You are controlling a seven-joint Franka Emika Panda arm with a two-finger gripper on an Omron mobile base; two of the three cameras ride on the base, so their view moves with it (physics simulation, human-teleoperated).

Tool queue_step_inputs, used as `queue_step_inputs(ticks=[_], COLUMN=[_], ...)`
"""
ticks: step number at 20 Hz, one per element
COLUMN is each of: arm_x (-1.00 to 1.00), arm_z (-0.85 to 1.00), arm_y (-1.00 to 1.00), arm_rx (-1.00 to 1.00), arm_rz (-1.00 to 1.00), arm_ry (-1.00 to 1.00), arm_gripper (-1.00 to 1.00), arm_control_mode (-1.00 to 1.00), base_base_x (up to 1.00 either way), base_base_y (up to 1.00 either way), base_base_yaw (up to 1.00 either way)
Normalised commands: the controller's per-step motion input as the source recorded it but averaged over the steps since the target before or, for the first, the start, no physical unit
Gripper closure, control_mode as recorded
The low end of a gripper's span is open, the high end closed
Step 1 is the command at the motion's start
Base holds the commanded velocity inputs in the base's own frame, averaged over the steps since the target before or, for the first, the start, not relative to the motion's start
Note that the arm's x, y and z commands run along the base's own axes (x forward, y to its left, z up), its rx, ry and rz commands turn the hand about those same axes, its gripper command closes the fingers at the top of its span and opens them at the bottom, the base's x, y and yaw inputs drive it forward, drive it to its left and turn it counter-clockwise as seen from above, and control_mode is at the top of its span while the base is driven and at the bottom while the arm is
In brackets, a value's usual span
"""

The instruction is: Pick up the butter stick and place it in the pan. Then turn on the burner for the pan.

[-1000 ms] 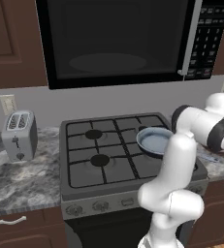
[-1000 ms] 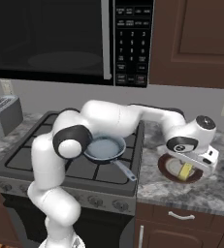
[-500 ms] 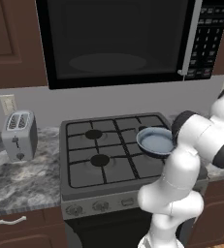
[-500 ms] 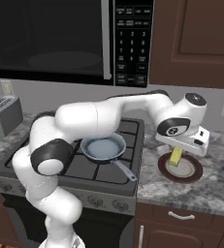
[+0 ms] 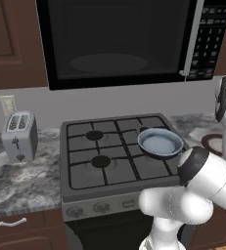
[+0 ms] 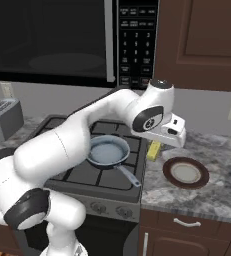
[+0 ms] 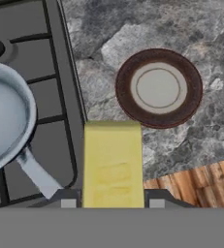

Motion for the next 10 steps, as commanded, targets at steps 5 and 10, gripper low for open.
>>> queue_step_inputs(ticks=[5,10], arm_x=[0.0,0.0], arm_z=[0.16,0.08], arm_y=[1.0,0.96], arm_rx=[-0.03,0.0], arm_rz=[0.0,0.0], arm_ry=[0.01,0.03], arm_gripper=[1.0,1.0], arm_control_mode=[-1.0,-1.0], base_base_x=[0.0,0.0], base_base_y=[0.0,0.0], base_base_yaw=[0.0,0.0])
